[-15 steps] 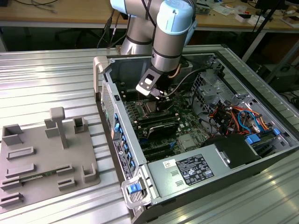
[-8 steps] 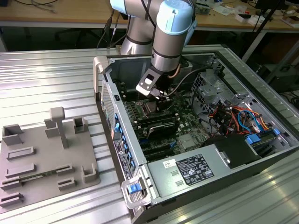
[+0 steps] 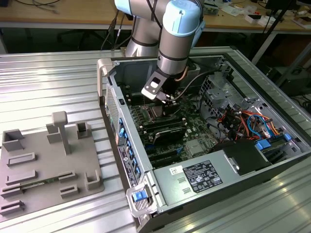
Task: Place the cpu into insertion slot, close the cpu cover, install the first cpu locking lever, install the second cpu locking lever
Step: 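Place the cpu into insertion slot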
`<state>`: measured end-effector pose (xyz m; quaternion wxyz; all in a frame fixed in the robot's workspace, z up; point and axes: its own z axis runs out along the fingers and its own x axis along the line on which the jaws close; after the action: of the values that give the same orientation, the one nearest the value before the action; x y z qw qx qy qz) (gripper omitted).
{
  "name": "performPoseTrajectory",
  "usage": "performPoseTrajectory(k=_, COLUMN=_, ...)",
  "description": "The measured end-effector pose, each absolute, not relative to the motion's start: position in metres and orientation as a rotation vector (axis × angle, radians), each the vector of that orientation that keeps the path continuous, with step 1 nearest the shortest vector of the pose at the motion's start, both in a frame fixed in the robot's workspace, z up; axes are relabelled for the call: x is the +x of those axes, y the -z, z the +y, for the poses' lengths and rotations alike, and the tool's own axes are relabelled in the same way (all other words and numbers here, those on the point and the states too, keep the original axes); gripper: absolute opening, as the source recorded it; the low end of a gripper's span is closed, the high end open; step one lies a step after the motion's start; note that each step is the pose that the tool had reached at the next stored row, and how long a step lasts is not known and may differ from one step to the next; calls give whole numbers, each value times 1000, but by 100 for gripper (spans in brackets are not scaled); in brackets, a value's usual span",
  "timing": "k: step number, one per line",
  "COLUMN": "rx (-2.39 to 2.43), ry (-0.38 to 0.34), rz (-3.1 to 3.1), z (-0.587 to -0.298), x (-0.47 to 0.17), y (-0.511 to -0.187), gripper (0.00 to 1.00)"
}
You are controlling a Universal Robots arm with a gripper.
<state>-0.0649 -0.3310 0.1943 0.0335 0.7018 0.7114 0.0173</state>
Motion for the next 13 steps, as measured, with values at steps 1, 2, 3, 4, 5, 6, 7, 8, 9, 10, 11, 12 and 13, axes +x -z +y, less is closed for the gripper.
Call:
performPoseTrajectory(k=1, rx=2160, ry=-54, rz=2189, z=-331, x=-65, y=-194, gripper=55)
performPoseTrajectory(k=2, rx=2160, ry=-55, rz=2189, z=-331, x=-65, y=-194, gripper=61)
performPoseTrajectory(k=3, rx=2160, ry=-54, rz=2189, z=-331, x=-65, y=-194, gripper=61)
performPoseTrajectory(k=4, rx=2160, ry=-54, rz=2189, z=-331, x=-65, y=-194, gripper=61)
performPoseTrajectory(k=5, rx=2160, ry=-53, rz=2189, z=-331, x=-65, y=-194, gripper=61)
performPoseTrajectory(k=6, rx=2160, ry=-53, rz=2189, z=-331, x=-65, y=-194, gripper=61)
performPoseTrajectory(k=7, rx=2160, ry=-53, rz=2189, z=-331, x=-65, y=-195, gripper=61)
performPoseTrajectory(k=8, rx=2159, ry=-53, rz=2189, z=-331, x=-65, y=-195, gripper=61)
performPoseTrajectory(k=9, rx=2160, ry=-53, rz=2189, z=-331, x=-64, y=-196, gripper=61)
performPoseTrajectory(k=10, rx=2160, ry=-52, rz=2189, z=-331, x=-64, y=-196, gripper=60)
performPoseTrajectory(k=11, rx=2160, ry=-51, rz=2189, z=-331, x=-64, y=-197, gripper=60)
performPoseTrajectory(k=12, rx=2160, ry=-52, rz=2189, z=-331, x=-64, y=-197, gripper=56)
performPoseTrajectory(k=13, rx=2160, ry=-52, rz=2189, z=-331, x=-64, y=-197, gripper=56)
